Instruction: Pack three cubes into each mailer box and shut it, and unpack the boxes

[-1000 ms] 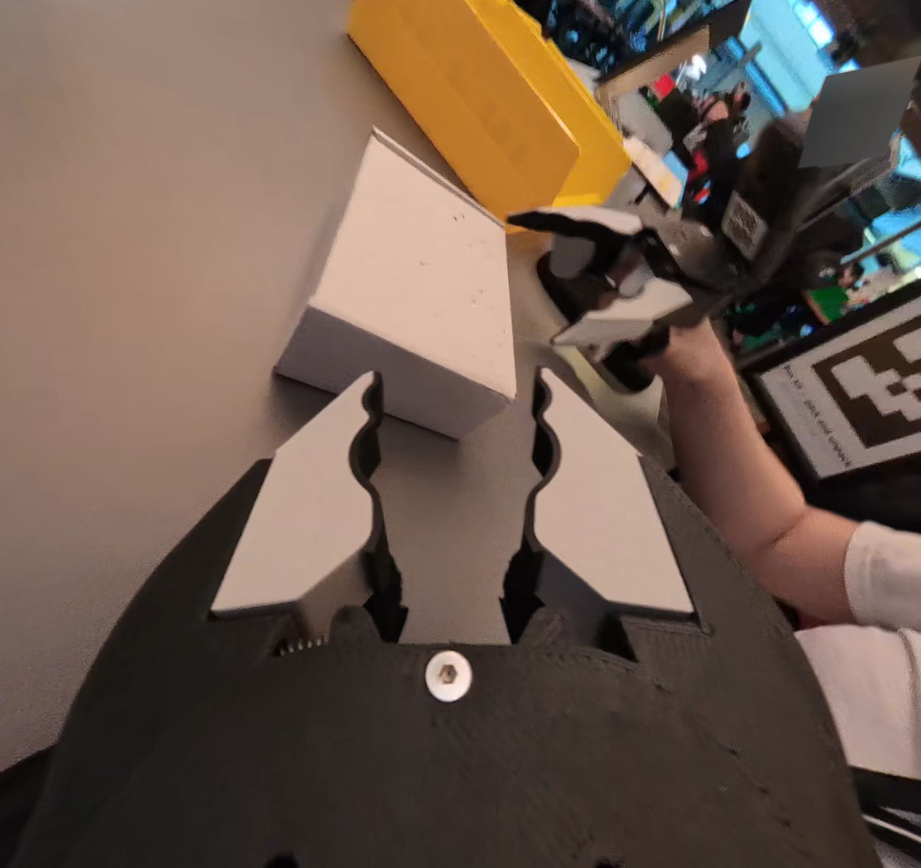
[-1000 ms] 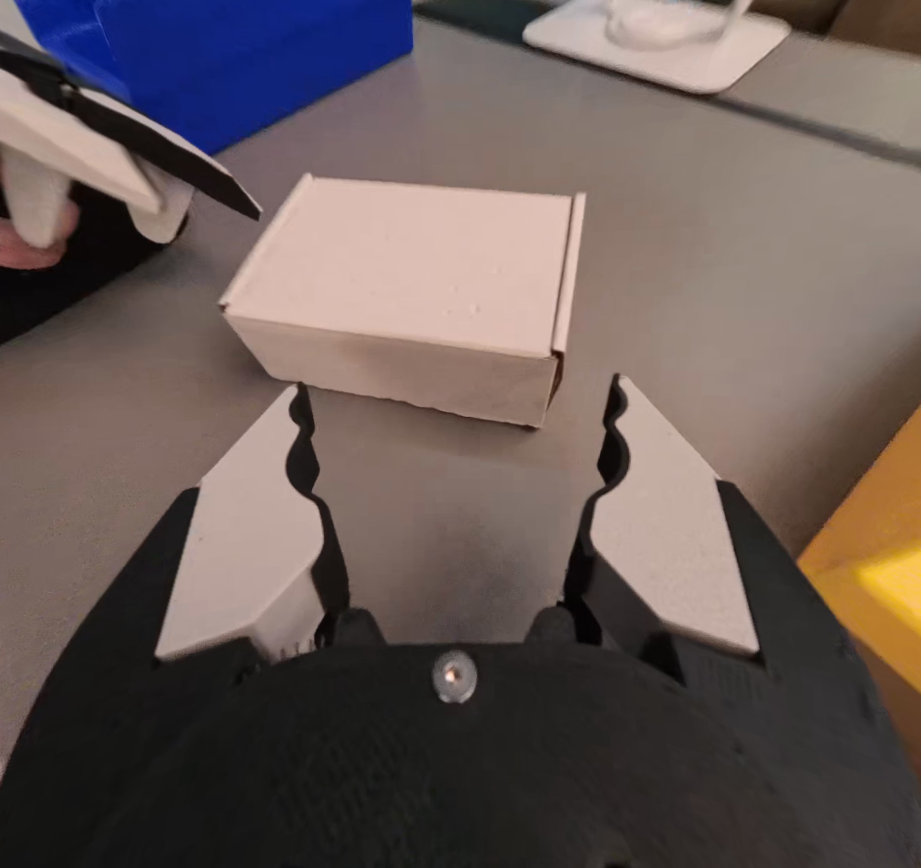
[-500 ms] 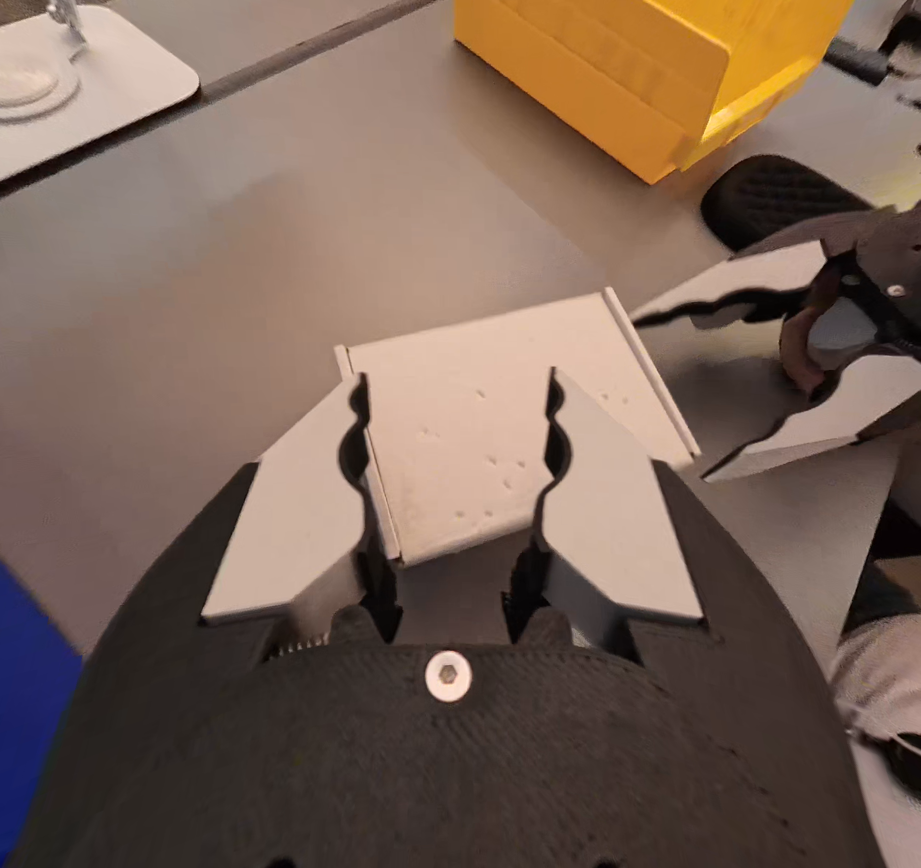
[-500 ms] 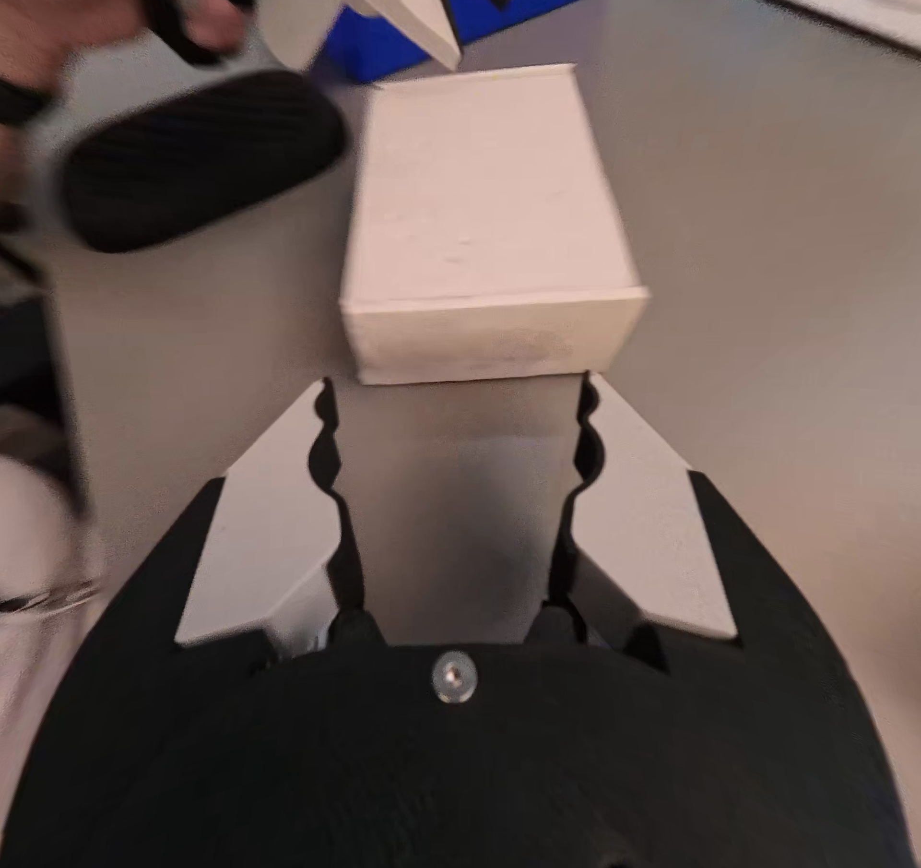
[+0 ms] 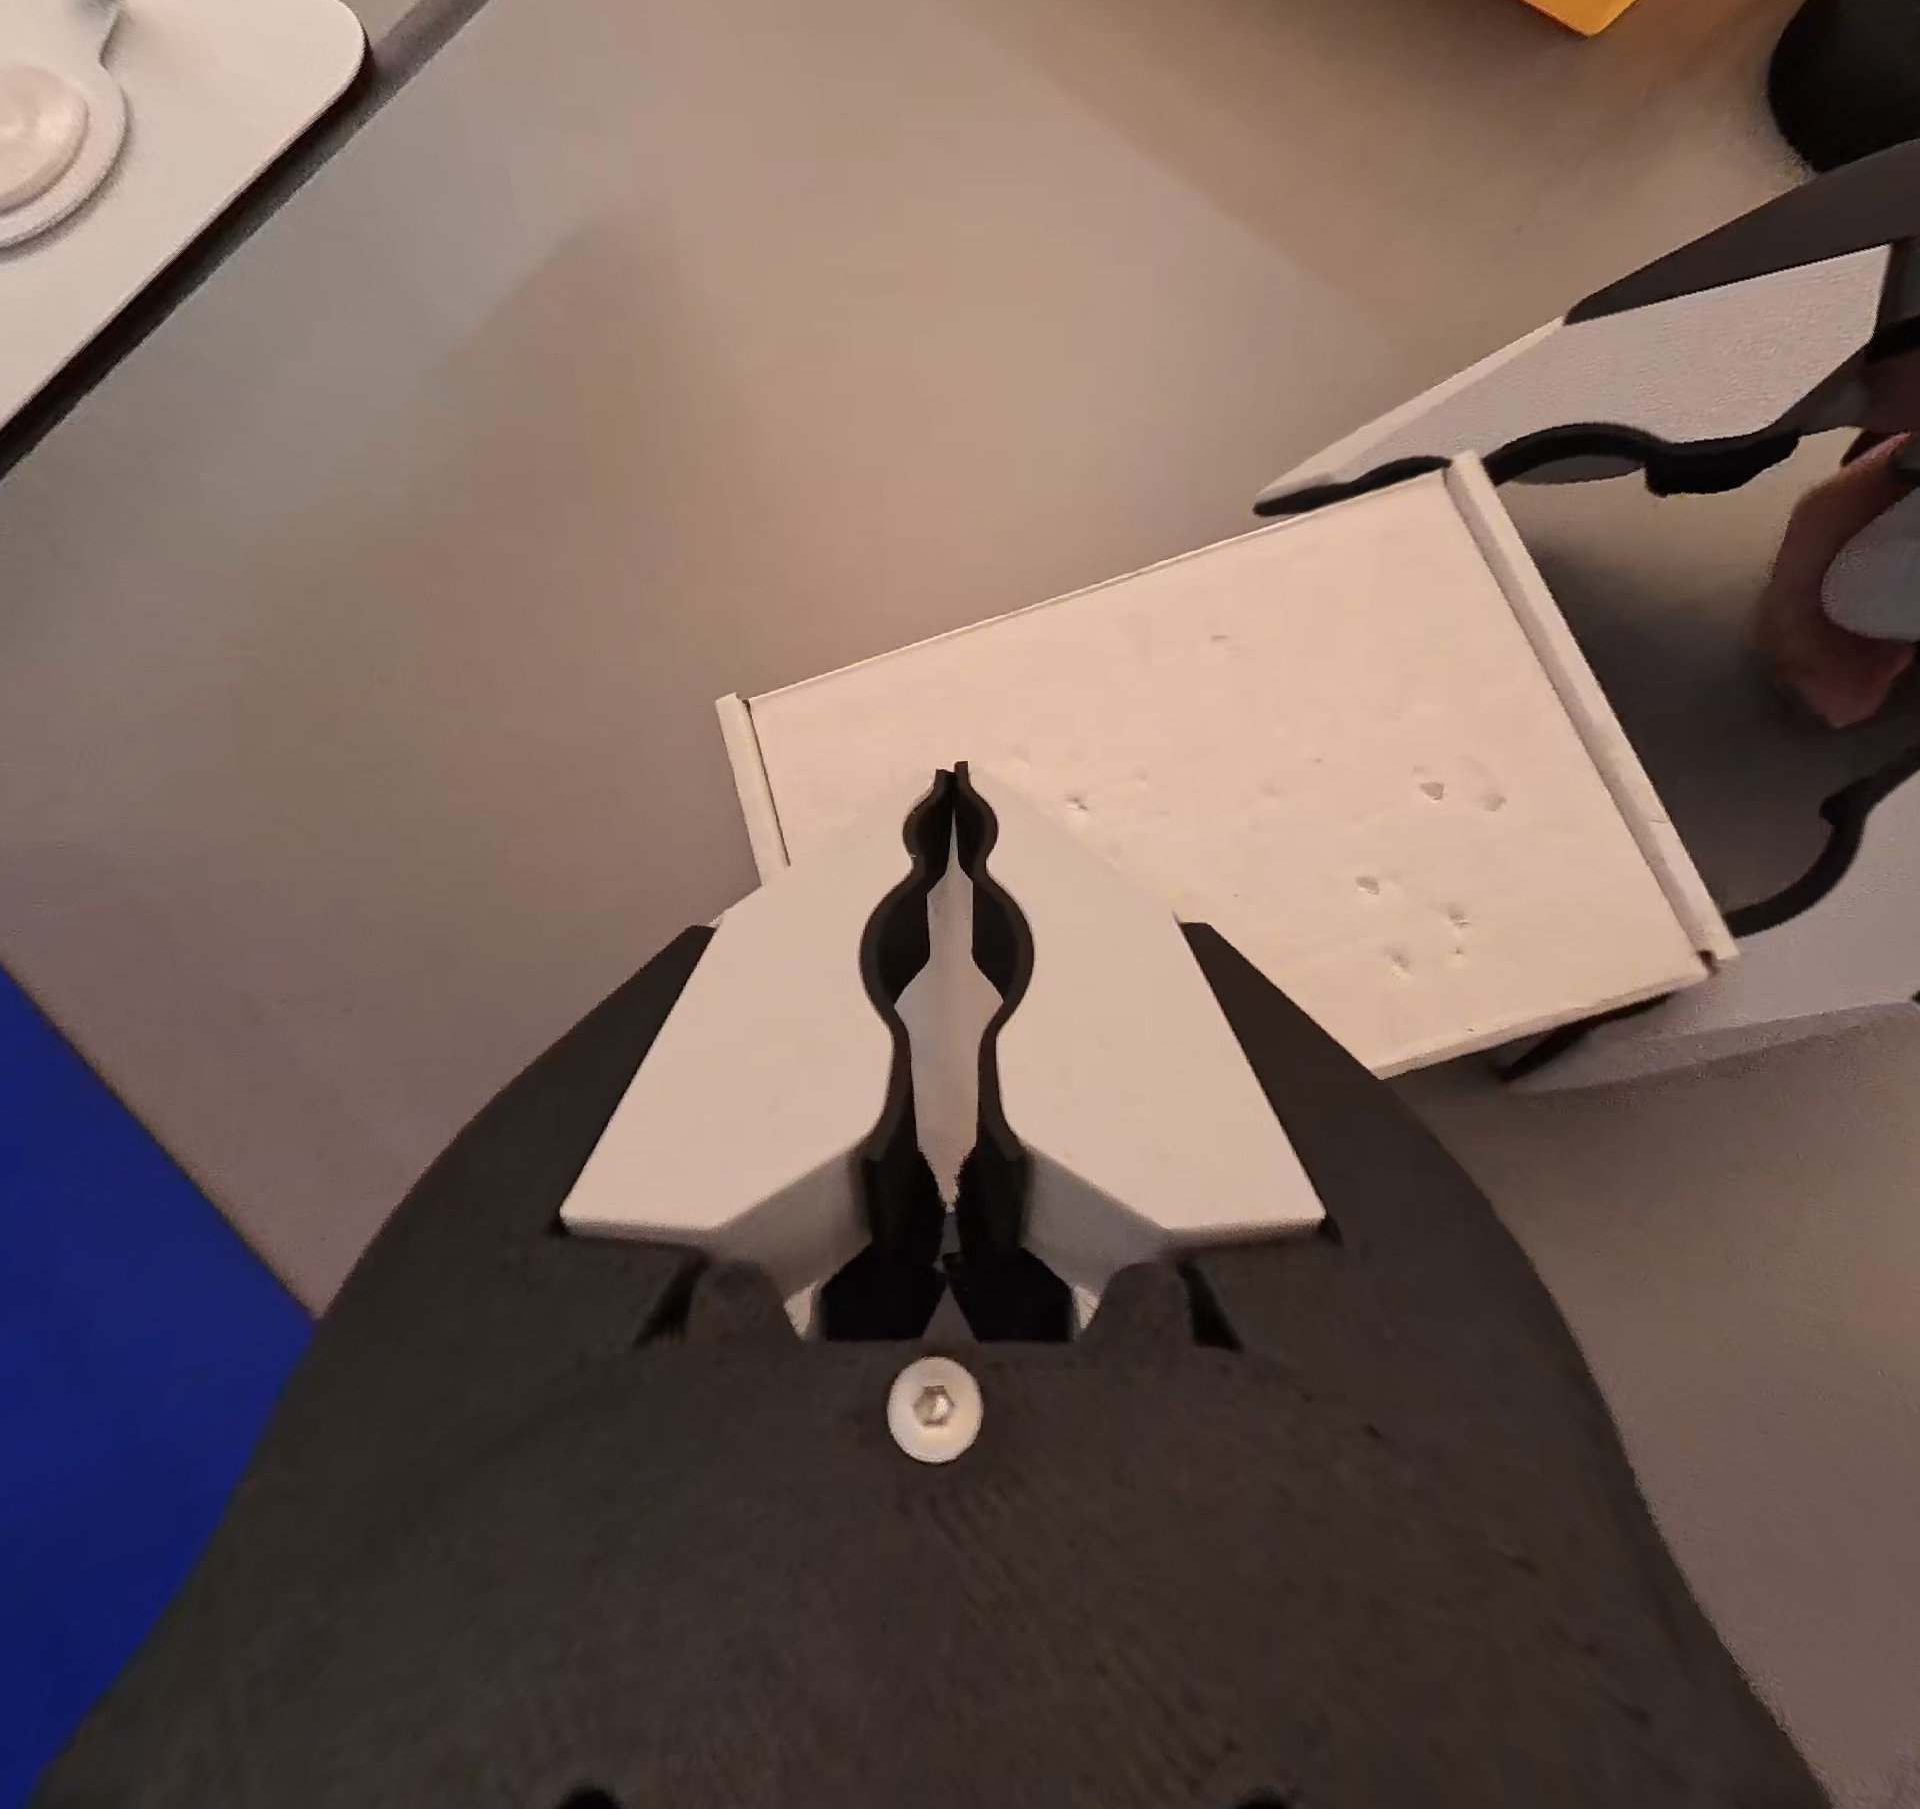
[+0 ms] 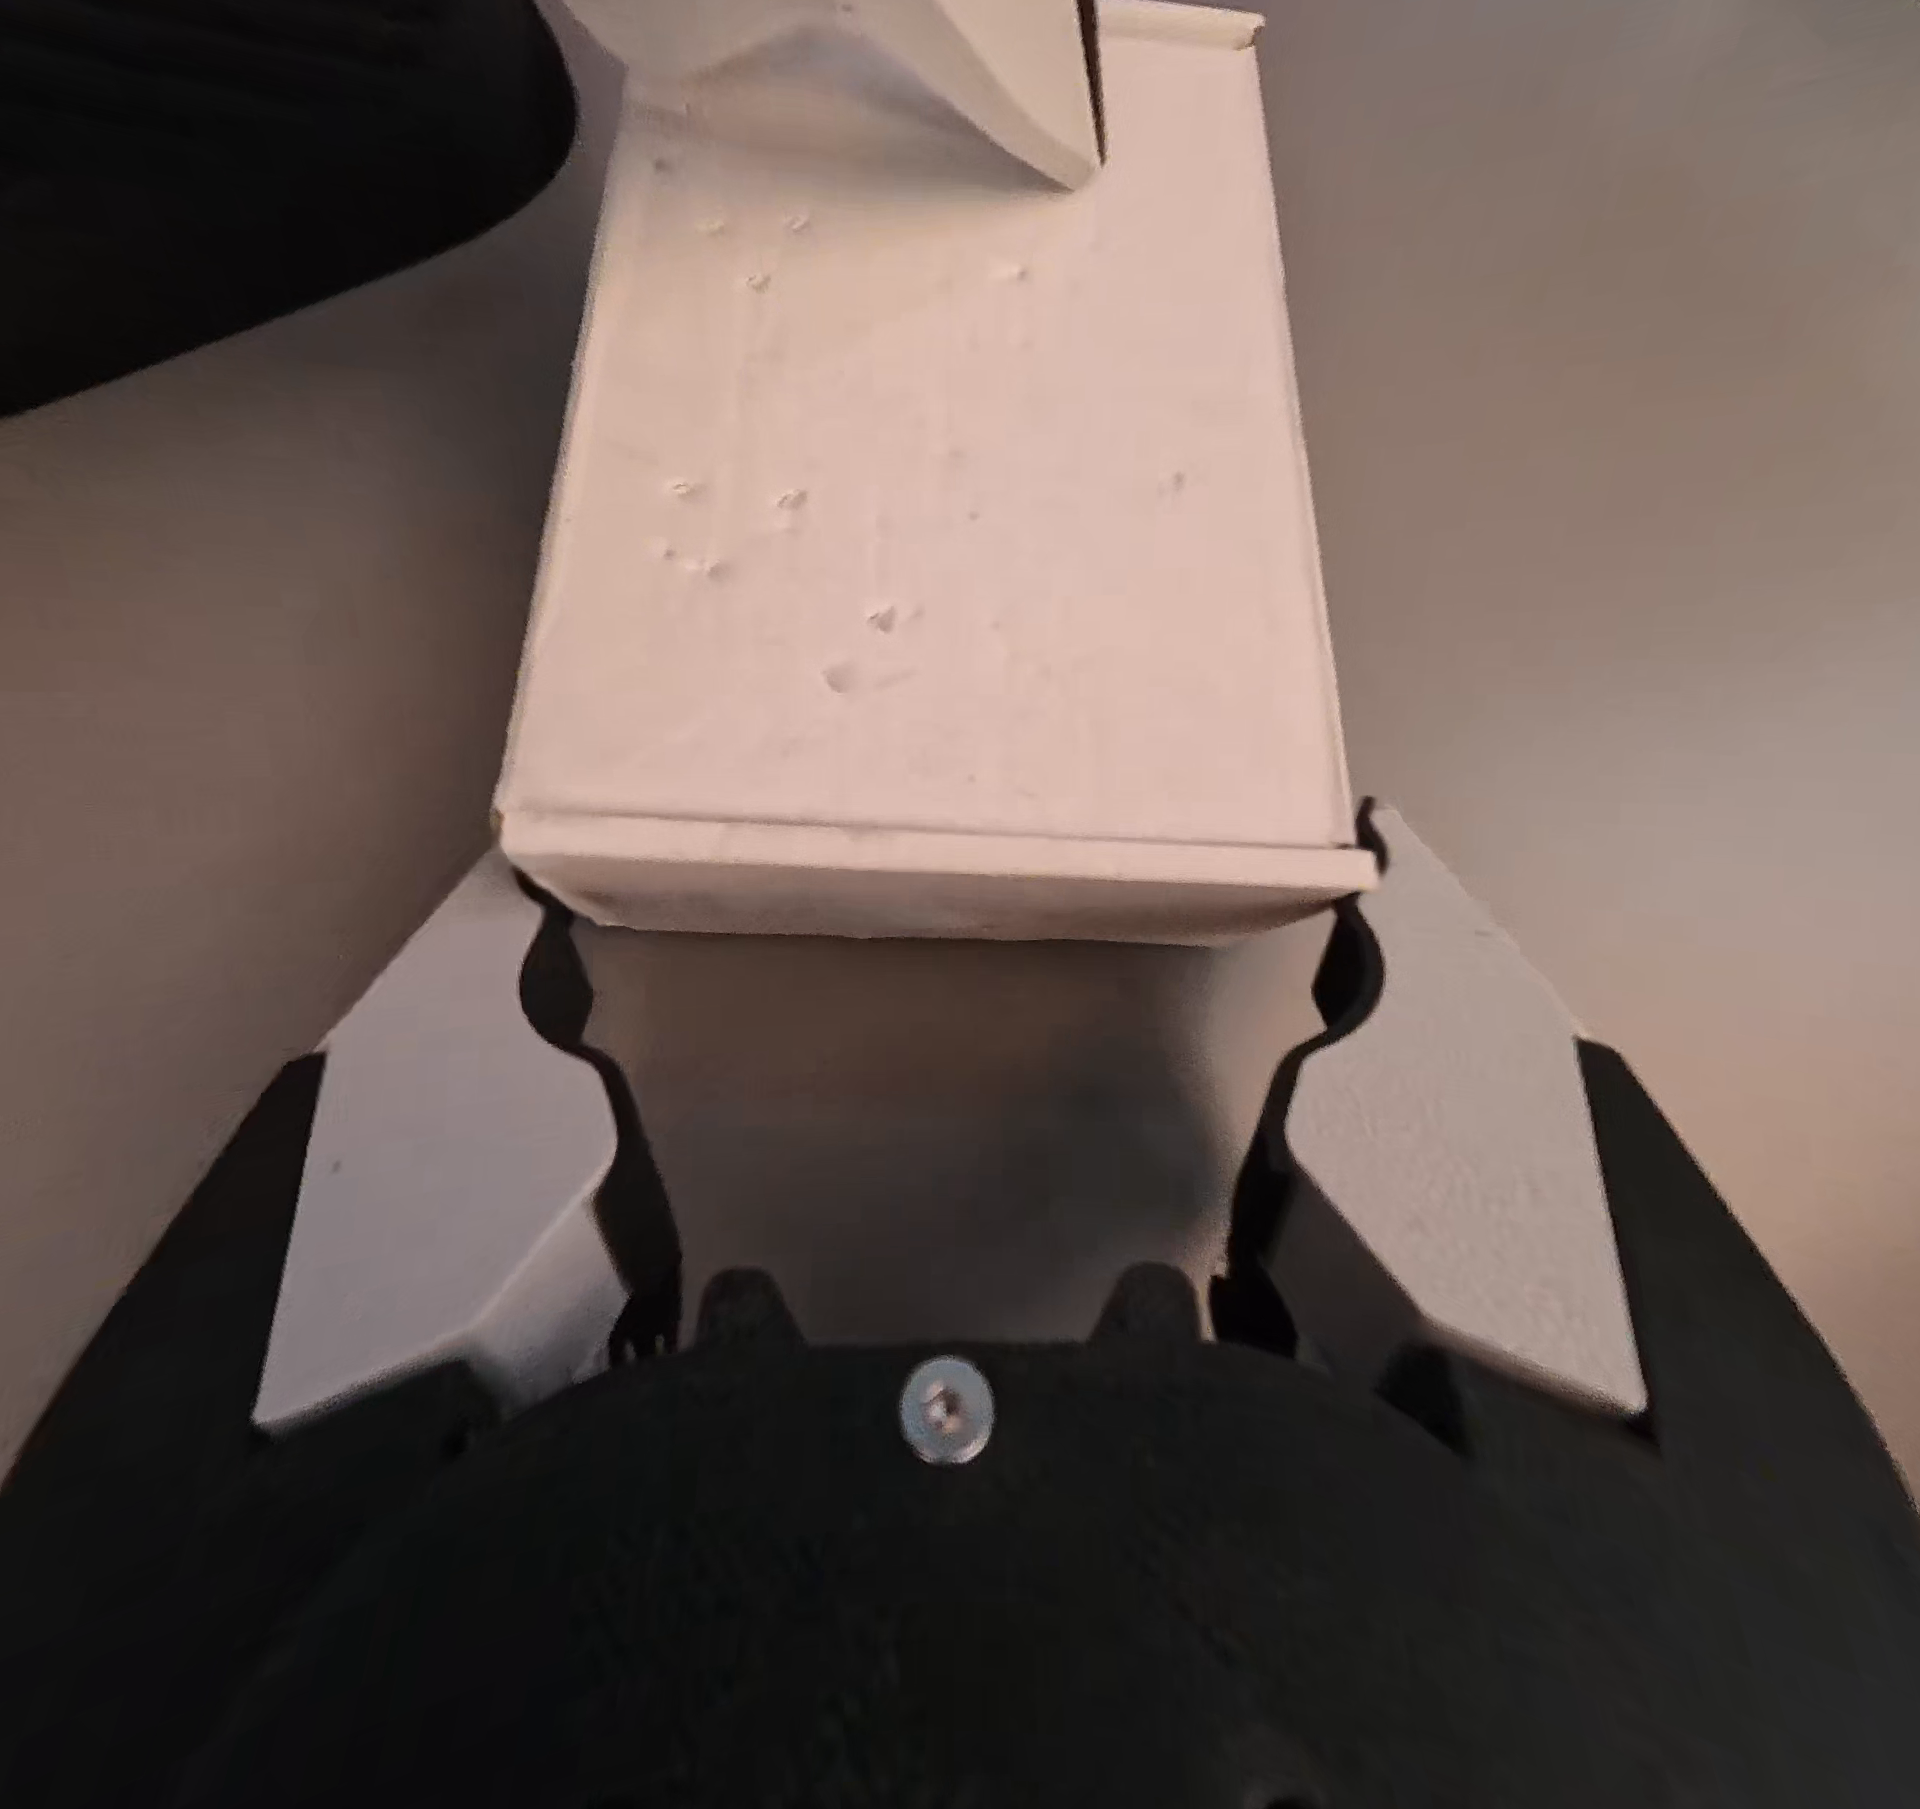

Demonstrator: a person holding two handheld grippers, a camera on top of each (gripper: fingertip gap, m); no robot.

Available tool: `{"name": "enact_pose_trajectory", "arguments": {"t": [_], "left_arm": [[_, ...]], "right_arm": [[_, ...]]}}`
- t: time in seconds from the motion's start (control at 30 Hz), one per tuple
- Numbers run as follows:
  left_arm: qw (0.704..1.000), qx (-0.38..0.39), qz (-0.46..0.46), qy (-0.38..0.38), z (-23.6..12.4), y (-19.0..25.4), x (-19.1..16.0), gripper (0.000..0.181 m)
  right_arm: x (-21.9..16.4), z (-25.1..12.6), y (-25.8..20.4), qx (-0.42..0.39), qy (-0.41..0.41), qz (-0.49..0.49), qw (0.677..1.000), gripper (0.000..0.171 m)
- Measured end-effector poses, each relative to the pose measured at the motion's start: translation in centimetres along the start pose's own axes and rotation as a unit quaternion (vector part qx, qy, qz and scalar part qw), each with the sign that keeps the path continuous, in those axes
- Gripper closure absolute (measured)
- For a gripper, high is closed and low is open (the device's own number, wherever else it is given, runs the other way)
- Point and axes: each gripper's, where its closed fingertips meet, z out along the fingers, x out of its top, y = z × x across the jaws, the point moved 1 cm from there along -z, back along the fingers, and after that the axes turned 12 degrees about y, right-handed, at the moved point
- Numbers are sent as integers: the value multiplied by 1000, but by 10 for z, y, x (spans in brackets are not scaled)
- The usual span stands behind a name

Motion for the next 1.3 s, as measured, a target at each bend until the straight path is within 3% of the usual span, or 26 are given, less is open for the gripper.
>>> {"name": "enact_pose_trajectory", "arguments": {"t": [0.03, 0.33, 0.47, 0.5, 0.6, 0.73, 0.8, 0.9, 0.93, 1.17, 1.3], "left_arm": [[1000, 0, 1, 1, 0, 0, 0, 181], [1000, -10, -3, 12, 0, 2, 0, 181], [1000, -9, -1, 10, -3, 1, 0, 181], [1000, 3, -4, 9, -6, -4, 0, 181], [996, 62, -39, 48, -24, -30, 7, 148], [994, 13, -98, 42, -30, -27, -3, 109], [993, -4, -110, 31, -28, -22, -12, 107], [989, -53, -135, 35, -24, -3, -20, 118], [987, -66, -146, 29, -23, 2, -24, 112], [962, -104, -223, 116, -47, 12, -14, 119], [954, -91, -217, 186, -70, 10, -10, 122]], "right_arm": [[1, 0, 0, 0, 2, -8, 1000, 30], [1, 0, -1, -1, 3, 6, 1000, 37], [0, -2, 0, -6, 0, 3, 1000, 34], [-1, -5, 5, -19, 1, 7, 1000, 26], [-2, -21, 11, -34, 16, 47, 998, 20], [28, -40, 3, 13, 58, 67, 996, 20], [48, -39, 8, 20, 32, 39, 999, 20], [70, -24, 0, 66, -43, 25, 997, 20], [72, -17, -2, 76, -72, 18, 994, 21], [53, 20, -10, 92, -233, -27, 968, 20], [35, 33, -5, 76, -307, -41, 948, 20]]}}
